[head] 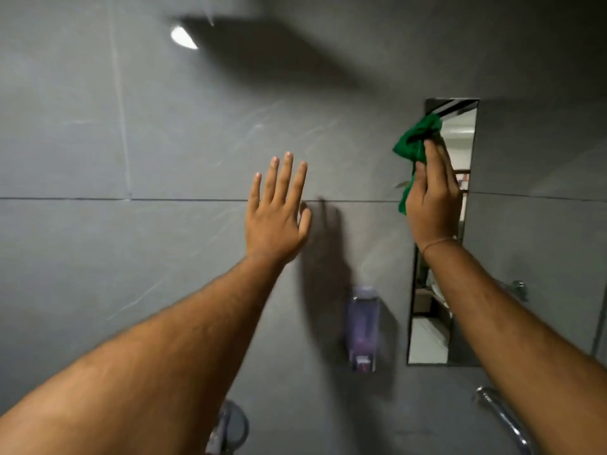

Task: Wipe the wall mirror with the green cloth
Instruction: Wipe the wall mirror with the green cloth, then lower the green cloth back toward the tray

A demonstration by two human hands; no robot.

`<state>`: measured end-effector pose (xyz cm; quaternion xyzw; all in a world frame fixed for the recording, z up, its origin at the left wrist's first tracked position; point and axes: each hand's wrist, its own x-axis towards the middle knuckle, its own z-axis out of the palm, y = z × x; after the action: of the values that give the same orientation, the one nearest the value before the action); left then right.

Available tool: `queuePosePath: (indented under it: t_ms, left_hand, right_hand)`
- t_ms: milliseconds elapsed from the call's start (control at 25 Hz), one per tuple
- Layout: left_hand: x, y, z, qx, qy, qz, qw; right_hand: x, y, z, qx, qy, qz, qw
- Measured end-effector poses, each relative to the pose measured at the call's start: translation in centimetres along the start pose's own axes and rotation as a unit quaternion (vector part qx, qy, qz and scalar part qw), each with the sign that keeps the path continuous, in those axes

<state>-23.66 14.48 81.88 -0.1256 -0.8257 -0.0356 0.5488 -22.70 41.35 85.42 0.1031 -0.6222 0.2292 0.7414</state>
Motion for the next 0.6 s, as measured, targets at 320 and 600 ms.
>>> queuePosePath:
  t_ms: [320, 600]
  left_hand:
    - [-22.5, -3.5, 3.8, -0.037, -0.213, -0.031, 0.976]
    - [-62.0, -1.8, 5.2, -0.106, -0.477, -0.073, 0.869]
  right_hand:
    - [-17.1, -11.1, 2.7, 0.093, -0.194, 0.081, 0.973]
    - [-56.9, -12.5, -9.8, 0.050, -0.488, 0.339, 0.803]
